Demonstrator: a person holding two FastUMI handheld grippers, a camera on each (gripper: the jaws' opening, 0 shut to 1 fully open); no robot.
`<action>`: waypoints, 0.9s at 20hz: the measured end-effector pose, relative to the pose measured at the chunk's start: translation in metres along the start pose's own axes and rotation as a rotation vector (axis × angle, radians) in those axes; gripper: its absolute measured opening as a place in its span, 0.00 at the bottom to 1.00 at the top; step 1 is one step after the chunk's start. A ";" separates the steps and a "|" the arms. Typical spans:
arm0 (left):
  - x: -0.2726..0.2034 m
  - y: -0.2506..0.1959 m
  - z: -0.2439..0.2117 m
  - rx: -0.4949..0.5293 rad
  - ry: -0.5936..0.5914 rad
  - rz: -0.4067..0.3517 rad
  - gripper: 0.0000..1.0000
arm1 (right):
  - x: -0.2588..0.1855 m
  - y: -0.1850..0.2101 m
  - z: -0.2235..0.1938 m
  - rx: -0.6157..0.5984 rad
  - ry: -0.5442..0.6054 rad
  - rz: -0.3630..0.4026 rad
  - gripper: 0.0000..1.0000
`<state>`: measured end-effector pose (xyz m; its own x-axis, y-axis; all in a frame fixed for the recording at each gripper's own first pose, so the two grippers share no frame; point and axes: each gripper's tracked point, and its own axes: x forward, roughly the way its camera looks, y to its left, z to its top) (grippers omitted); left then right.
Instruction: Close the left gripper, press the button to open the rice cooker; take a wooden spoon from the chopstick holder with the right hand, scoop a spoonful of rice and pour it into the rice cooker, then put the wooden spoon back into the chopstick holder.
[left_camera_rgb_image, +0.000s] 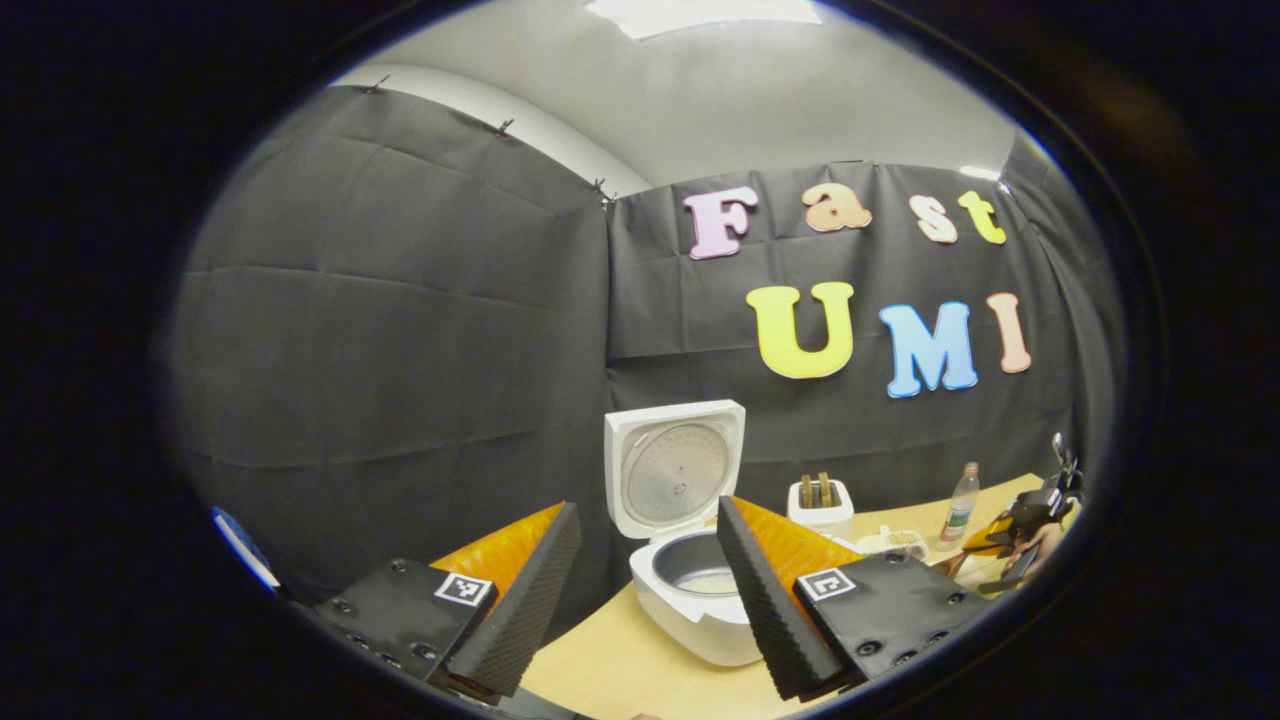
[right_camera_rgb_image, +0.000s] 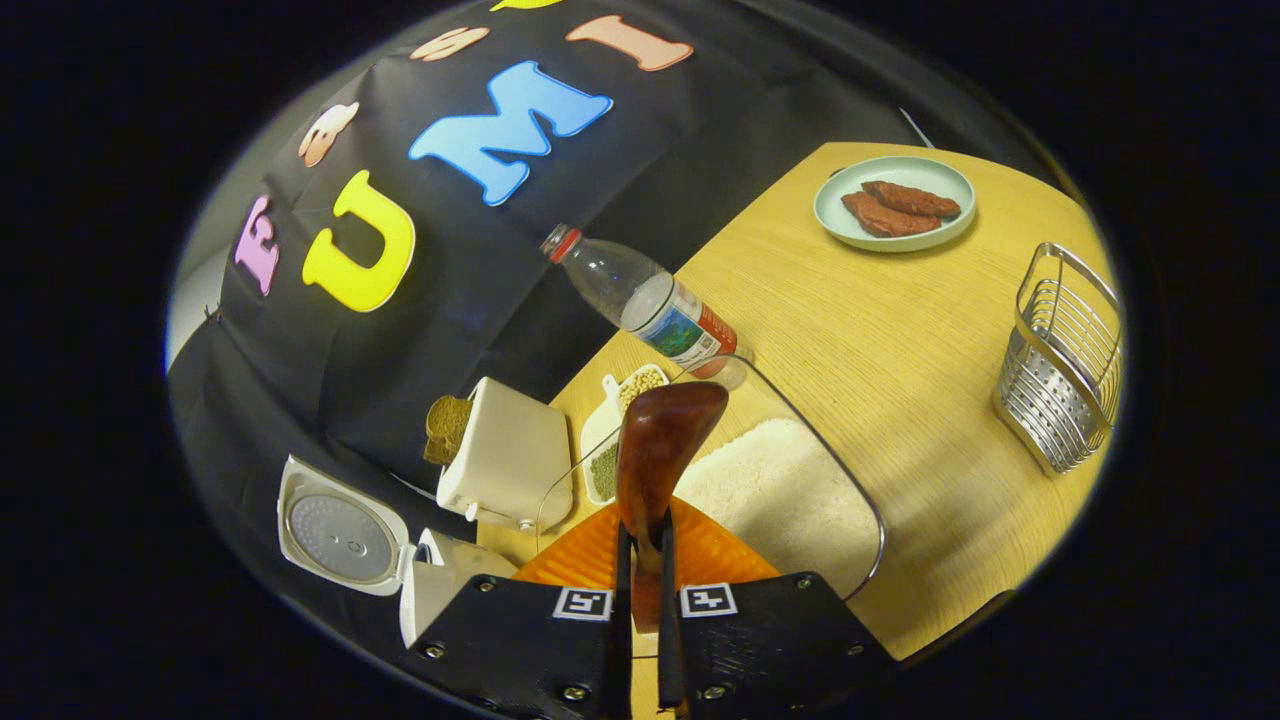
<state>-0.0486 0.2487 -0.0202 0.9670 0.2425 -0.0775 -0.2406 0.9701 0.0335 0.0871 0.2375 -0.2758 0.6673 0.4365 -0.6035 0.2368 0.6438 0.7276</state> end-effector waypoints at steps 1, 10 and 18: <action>-0.001 -0.002 0.002 -0.004 0.000 -0.003 0.95 | -0.003 0.002 0.004 0.029 0.001 0.012 0.11; 0.001 -0.015 0.001 -0.036 -0.012 -0.031 0.95 | -0.030 0.053 0.041 0.246 -0.011 0.183 0.11; 0.011 0.004 -0.007 -0.056 -0.009 -0.012 0.95 | -0.034 0.140 0.017 0.290 0.046 0.333 0.10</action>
<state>-0.0394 0.2554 -0.0274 0.9706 0.2306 -0.0685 -0.2326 0.9723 -0.0230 0.1095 0.3022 -0.1482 0.7099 0.6222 -0.3301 0.2074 0.2632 0.9422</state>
